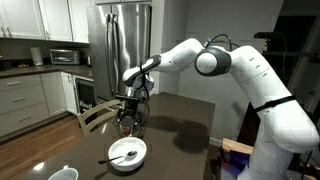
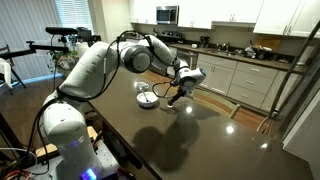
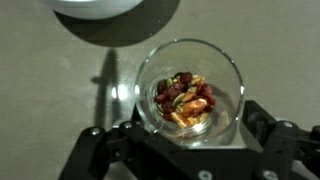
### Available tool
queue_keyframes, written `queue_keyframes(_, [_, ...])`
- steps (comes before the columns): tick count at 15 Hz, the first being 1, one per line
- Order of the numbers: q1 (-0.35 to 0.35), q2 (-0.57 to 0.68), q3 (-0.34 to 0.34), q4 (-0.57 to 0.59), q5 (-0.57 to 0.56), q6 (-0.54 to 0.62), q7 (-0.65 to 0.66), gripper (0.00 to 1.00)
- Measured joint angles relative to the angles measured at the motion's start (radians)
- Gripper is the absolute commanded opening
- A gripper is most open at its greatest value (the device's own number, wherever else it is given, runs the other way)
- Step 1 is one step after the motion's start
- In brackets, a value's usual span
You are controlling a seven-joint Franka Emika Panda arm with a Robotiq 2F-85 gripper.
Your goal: Pour the contents of the glass cup into the bowl
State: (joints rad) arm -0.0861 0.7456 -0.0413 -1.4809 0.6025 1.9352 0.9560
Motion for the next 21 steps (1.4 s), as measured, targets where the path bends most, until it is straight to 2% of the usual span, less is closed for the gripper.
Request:
queue_keyframes(5, [-0.003, 0.007, 0.0, 0.0, 0.009, -0.002, 0.017, 1.0])
queue_keyframes(21, [-0.034, 0.044, -0.001, -0.001, 0.169, -0.023, 0.018, 1.0])
